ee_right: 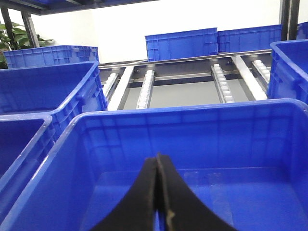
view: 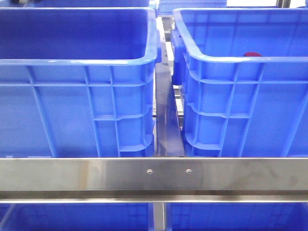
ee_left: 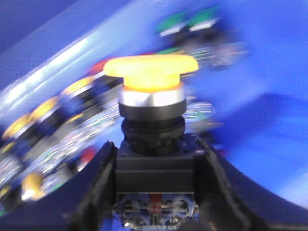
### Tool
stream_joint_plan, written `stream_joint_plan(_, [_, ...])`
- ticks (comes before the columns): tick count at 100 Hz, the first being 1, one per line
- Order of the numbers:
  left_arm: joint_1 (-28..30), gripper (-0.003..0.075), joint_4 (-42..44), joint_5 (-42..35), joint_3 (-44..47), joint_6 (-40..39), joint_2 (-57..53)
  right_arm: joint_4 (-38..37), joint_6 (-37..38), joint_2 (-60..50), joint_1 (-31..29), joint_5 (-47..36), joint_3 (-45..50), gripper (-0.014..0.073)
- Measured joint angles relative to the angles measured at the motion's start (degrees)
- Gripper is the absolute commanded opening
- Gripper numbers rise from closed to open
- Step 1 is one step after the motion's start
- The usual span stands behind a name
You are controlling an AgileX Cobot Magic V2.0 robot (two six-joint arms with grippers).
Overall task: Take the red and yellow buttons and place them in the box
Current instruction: 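Lower the left gripper into the button bin and grasp a yellow button, then lift the yellow button and pass it to the right gripper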
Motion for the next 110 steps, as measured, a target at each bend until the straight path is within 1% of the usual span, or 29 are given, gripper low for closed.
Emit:
stream_joint_plan(17, [-9.6, -0.0019, -2.3, 0.3, 0.4, 0.0, -3.5, 0.0, 0.0, 0.0, 0.0, 0.0, 0.0, -0.0067])
stream_joint_plan(36, [-19.9, -0.0019, -3.8, 0.3, 0.4, 0.0, -4.4, 0.0, 0.0, 0.0, 0.0, 0.9, 0.0, -0.0066])
stream_joint_plan(43, [-23.0, -0.0019, -3.8, 0.3, 0.4, 0.0, -4.4, 0.0, 0.0, 0.0, 0.0, 1.7, 0.0, -0.0046])
stream_joint_plan(50, [-25.4, -0.0019, -3.8, 0.0, 0.4, 0.0, -4.4, 0.0, 0.1, 0.0, 0.0, 3.1, 0.0, 0.0032])
stream_joint_plan(52, [-26.0, -0.0019, -3.8, 0.0, 0.4, 0.0, -4.4, 0.0, 0.1, 0.0, 0.0, 3.5, 0.0, 0.0069])
stream_joint_plan(55, [-26.6, -0.0019, -3.8, 0.0, 0.4, 0.0, -4.4, 0.0, 0.1, 0.0, 0.0, 4.5, 0.0, 0.0139])
stream_joint_plan(57, [-26.9, -0.0019, -3.9, -0.1, 0.4, 0.0, -4.4, 0.0, 0.1, 0.0, 0.0, 4.8, 0.0, 0.017])
stream_joint_plan(62, [-27.4, -0.0019, -3.9, -0.2, 0.4, 0.0, -4.4, 0.0, 0.1, 0.0, 0.0, 6.2, 0.0, 0.0304])
stream_joint_plan(64, [-27.5, -0.0019, -3.9, -0.3, 0.4, 0.0, -4.4, 0.0, 0.1, 0.0, 0.0, 6.5, 0.0, 0.0337])
stream_joint_plan(65, [-27.5, -0.0019, -3.9, -0.3, 0.4, 0.0, -4.4, 0.0, 0.1, 0.0, 0.0, 6.8, 0.0, 0.037])
stream_joint_plan(69, [-27.6, -0.0019, -3.9, -0.3, 0.4, 0.0, -4.4, 0.1, 0.1, 0.0, 0.0, 7.6, 0.0, 0.0457])
stream_joint_plan(76, [-27.7, -0.0019, -3.9, -0.3, 0.4, 0.0, -4.4, 0.2, 0.1, 0.0, 0.0, 8.9, 0.0, 0.0561])
stream_joint_plan(81, [-27.7, -0.0019, -3.9, -0.3, 0.4, 0.0, -4.4, 1.1, 0.1, 0.0, 0.0, 9.9, 0.0, 0.0594])
stream_joint_plan(92, [-27.7, -0.0019, -3.8, -0.3, 0.4, 0.0, -4.4, 5.3, 0.3, 0.0, 0.0, 14.0, 0.0, 0.0596])
stream_joint_plan(100, [-27.7, -0.0019, -3.8, -0.3, 0.4, 0.0, -4.4, 9.5, 1.4, 0.0, 0.0, 19.2, 0.0, 0.0596])
stream_joint_plan(110, [-27.7, -0.0019, -3.8, -0.3, 0.4, 0.0, -4.4, 11.9, 5.6, 1.5, 0.0, 26.8, 0.0, 0.0596])
